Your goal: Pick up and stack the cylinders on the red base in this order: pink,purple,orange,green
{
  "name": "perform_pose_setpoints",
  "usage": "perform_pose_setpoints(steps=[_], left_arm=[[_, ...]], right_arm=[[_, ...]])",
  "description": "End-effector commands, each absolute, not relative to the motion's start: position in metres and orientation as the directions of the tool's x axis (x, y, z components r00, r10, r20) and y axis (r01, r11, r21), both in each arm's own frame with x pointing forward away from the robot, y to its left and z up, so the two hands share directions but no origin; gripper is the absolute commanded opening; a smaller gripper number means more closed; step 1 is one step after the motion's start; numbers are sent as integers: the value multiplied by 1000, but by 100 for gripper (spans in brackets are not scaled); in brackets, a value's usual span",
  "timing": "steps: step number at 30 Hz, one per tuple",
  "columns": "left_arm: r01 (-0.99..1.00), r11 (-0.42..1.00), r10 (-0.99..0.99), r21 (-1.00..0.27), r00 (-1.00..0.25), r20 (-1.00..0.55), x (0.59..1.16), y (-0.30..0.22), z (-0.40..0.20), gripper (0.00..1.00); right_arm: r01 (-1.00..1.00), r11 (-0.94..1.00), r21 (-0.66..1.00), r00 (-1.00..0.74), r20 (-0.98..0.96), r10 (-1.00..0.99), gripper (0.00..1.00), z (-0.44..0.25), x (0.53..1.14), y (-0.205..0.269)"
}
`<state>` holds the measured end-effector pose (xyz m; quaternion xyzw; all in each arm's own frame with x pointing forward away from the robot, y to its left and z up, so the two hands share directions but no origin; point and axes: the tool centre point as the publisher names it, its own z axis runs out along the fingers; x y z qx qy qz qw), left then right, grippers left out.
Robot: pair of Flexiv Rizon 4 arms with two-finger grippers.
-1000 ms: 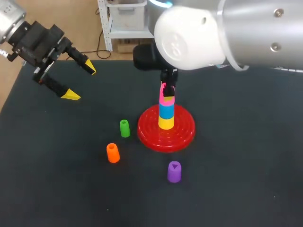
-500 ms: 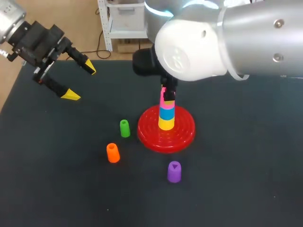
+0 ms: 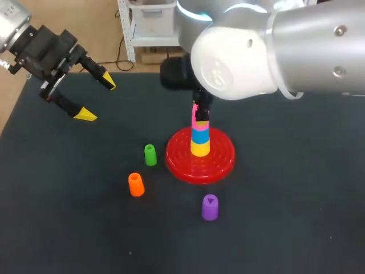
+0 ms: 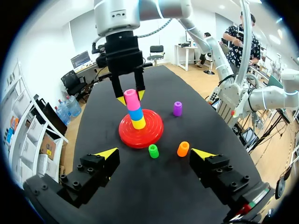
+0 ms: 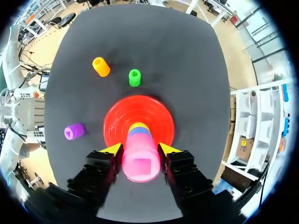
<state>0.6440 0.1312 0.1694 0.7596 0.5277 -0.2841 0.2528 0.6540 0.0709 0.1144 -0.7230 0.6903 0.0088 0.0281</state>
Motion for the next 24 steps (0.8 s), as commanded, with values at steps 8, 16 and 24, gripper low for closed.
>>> perform_pose_setpoints(steps=[8, 16, 24], left_arm=[[945, -314, 658, 87, 283, -698, 643, 131, 169, 100], [945, -314, 658, 87, 283, -698, 643, 131, 169, 100], [945, -314, 658, 87, 283, -698, 643, 131, 169, 100]], right_arm=[[-997, -40, -59, 45, -91, -995, 100, 131, 650, 61], [-988, -88, -127, 108, -157, -982, 100, 170, 622, 43], [-973, -163, -163, 187, -149, -971, 100, 179, 555, 11]])
